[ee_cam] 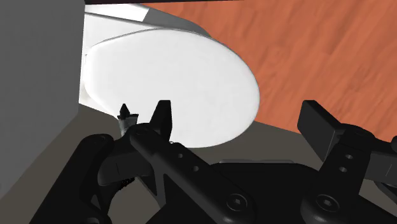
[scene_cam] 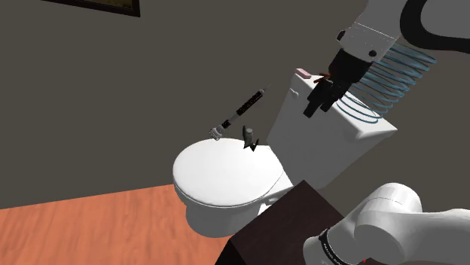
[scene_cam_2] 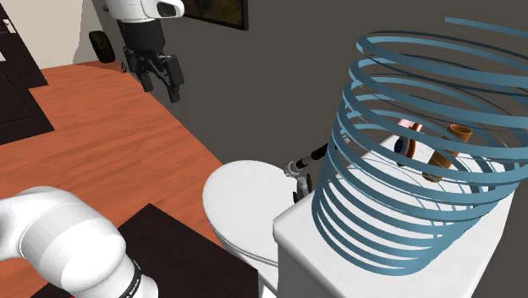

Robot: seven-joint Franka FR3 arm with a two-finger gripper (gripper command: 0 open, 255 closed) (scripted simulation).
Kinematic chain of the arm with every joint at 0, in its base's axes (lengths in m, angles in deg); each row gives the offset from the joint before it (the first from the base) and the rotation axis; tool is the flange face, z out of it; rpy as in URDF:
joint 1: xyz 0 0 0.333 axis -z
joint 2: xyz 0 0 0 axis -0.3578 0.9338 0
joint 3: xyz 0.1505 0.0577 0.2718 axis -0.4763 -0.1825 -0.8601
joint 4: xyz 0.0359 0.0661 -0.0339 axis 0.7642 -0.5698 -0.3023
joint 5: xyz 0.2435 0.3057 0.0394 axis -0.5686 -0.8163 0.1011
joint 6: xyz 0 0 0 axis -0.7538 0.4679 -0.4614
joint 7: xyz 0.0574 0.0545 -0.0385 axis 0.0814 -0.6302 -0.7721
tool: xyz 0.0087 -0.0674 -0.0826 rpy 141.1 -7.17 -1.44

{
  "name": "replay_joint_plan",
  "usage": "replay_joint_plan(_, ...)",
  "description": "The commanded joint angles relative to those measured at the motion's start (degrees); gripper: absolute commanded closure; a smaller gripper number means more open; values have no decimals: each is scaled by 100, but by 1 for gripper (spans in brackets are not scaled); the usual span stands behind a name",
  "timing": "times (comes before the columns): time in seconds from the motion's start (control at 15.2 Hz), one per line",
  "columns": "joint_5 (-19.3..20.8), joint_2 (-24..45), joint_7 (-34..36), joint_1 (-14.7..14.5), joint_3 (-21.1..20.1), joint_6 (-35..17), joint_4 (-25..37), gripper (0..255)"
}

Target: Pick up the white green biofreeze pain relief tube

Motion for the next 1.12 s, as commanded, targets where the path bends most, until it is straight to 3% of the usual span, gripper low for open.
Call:
replay_joint_plan(0.0,0,0,0,0,0,0,0,0)
replay_joint_plan(0.53,368,1002,-232,185,87,-1341,-494,0)
replay_joint_plan(1.06,758,2373,-340,403,183,-2611,-526,0)
